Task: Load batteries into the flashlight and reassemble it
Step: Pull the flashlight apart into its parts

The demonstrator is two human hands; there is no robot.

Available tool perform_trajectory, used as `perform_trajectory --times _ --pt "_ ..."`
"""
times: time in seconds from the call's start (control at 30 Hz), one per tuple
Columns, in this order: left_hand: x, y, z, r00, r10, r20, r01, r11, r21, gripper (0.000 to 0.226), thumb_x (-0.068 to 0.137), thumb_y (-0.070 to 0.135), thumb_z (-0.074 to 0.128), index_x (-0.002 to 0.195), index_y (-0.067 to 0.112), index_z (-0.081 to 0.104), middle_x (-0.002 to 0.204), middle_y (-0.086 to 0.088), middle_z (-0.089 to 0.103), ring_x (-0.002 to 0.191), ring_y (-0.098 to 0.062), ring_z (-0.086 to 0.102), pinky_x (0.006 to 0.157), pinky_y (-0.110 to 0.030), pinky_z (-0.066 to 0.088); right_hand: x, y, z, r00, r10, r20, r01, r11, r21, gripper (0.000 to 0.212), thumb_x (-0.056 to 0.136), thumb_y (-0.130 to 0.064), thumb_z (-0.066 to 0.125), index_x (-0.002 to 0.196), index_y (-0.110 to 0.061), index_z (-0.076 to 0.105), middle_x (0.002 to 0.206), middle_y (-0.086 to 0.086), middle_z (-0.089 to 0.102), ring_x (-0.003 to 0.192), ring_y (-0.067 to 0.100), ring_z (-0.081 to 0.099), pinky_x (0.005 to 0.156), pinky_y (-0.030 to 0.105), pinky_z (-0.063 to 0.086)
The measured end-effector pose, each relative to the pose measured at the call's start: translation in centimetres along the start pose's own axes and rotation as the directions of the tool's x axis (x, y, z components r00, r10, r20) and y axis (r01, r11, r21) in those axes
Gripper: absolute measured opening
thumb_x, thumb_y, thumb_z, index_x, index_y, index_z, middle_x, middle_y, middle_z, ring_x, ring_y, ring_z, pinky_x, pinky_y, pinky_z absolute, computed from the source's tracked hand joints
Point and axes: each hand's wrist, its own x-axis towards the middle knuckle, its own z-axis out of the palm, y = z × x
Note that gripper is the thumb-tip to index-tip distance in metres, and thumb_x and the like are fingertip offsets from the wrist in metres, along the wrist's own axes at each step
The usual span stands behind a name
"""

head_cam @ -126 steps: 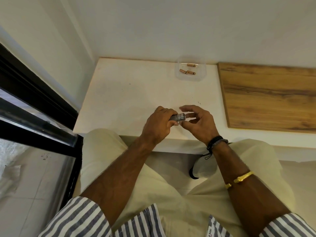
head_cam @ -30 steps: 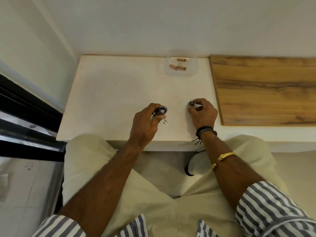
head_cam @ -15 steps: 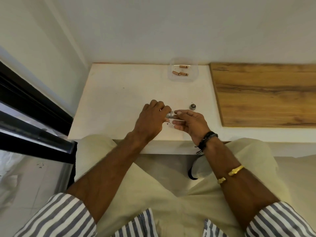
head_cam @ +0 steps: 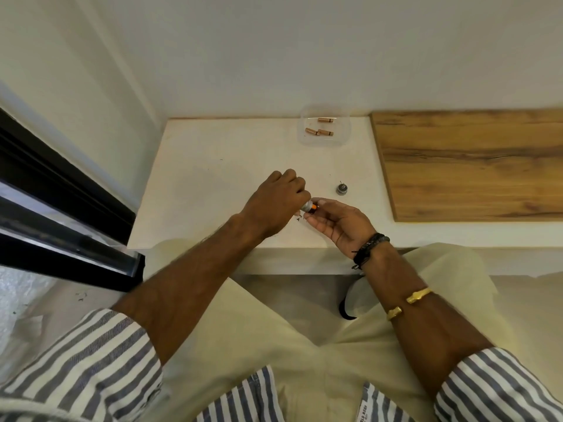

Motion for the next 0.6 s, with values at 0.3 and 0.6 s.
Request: perform_trajectory --times 0.3,0.6 --pt "-0.9 -0.9 1.3 0.974 -0.224 -0.038 0.214 0.959 -0.186 0.024 0.091 0.02 0.065 0.115 0.018 0.063 0.108 -0.002 0.064 0.099 -0.023 0.053 0.082 -0.035 0.044 0.2 -1.0 -0.6 0.989 -0.097 -0.111 0.097 0.995 -0.002 0.013 0.086 0.003 0.074 0.099 0.001 0.074 0.096 0.018 0.077 0.084 0.027 0.077 0.071 0.028 0.063" --pt "-0.1 -1.7 2.5 0.711 -0.701 -0.059 0.422 0.492 -0.761 0.024 0.085 0.015 0.074 0.106 0.014 0.063 0.099 0.002 0.072 0.092 -0.013 0.067 0.081 -0.029 0.055 0.7 -1.3 -1.5 0.984 -0.125 -0.125 0.14 0.983 0.116 0.016 0.086 0.005 0.073 0.101 0.001 0.074 0.106 0.019 0.077 0.098 0.033 0.075 0.076 0.032 0.063"
